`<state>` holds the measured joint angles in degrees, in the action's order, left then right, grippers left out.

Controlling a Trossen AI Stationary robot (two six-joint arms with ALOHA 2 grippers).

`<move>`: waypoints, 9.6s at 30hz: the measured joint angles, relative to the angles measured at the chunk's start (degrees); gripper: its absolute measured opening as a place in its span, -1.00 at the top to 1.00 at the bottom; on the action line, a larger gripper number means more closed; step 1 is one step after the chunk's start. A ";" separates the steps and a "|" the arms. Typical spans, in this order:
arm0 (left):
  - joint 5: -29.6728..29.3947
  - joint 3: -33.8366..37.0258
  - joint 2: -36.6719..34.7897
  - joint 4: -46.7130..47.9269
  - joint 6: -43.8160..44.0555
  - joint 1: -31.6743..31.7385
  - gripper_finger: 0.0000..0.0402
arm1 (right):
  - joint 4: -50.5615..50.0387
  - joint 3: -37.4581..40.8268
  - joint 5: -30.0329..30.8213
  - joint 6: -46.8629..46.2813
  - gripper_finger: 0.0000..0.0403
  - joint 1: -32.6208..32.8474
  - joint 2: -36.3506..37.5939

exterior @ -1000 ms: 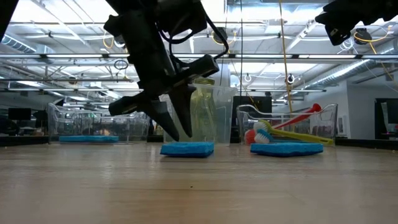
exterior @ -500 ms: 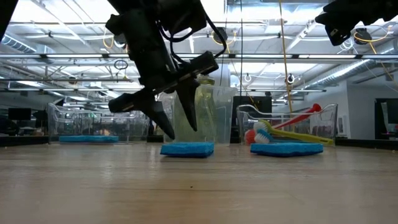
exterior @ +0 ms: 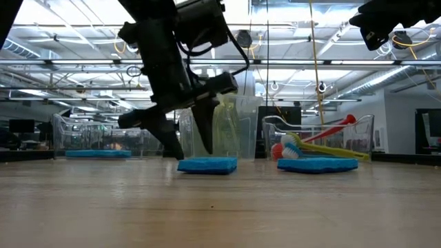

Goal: Pick & Place Kitchen Sink Supplies
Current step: Put the blue sponge into the left transparent bin

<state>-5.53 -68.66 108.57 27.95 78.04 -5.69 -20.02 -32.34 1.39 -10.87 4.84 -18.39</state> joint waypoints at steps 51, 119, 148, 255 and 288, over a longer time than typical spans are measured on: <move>5.13 0.07 -35.47 -38.49 -59.16 -8.86 0.99 | 0.03 0.00 0.26 -0.02 0.50 0.00 0.02; -11.08 2.46 -32.43 32.67 -47.90 56.74 0.99 | 0.01 0.00 4.63 0.01 0.50 0.00 -0.02; -7.22 14.88 -30.49 20.85 -43.11 59.35 0.97 | 0.09 0.00 4.80 -0.68 0.50 0.00 -0.02; -12.01 -18.67 1.51 -12.23 -37.77 -6.21 0.53 | -2.01 -0.07 -6.01 -3.54 0.50 0.02 -2.96; -26.95 -2.71 -21.43 5.01 -24.70 -13.20 0.54 | -1.57 -3.21 -6.92 21.64 -0.01 0.57 -42.22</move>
<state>-32.49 -71.38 87.14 32.96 53.34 -18.89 -21.59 -35.54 -5.53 10.77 5.41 -60.62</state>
